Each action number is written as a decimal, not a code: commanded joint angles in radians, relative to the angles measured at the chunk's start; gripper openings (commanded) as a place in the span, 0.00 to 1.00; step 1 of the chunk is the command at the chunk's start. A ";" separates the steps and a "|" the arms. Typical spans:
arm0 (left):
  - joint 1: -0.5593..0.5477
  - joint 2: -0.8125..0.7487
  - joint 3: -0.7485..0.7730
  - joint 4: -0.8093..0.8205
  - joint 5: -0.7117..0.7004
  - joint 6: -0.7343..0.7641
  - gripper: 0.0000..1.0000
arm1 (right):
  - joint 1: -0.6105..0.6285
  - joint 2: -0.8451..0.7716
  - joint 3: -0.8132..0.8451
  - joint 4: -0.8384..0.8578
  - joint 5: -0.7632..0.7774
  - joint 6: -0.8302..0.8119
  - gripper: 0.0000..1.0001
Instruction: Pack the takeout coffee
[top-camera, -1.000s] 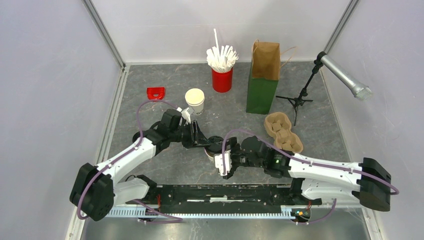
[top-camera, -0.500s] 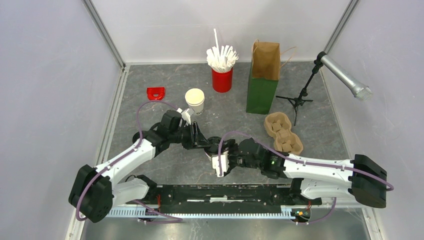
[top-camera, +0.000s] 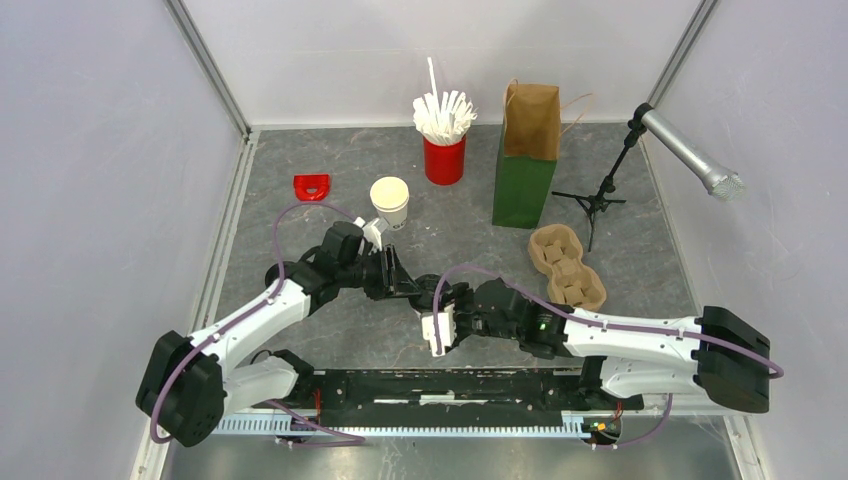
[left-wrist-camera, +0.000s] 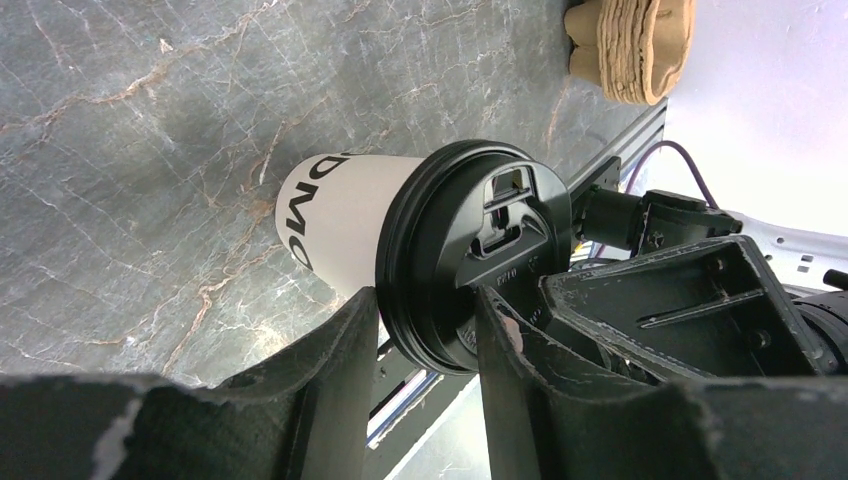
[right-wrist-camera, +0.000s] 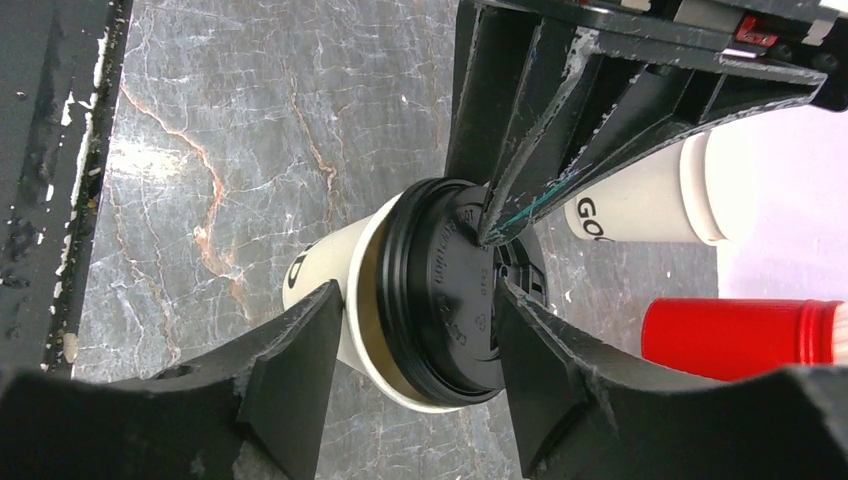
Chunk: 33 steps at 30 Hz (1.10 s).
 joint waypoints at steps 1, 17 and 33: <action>-0.008 -0.022 -0.010 0.017 0.007 -0.014 0.47 | 0.007 0.008 -0.009 0.034 0.012 -0.010 0.60; -0.007 -0.022 0.018 -0.012 -0.023 -0.007 0.57 | 0.014 -0.016 -0.037 0.035 0.053 0.008 0.40; -0.007 0.025 0.048 -0.011 -0.040 0.027 0.59 | 0.013 -0.109 -0.065 0.062 0.000 0.106 0.57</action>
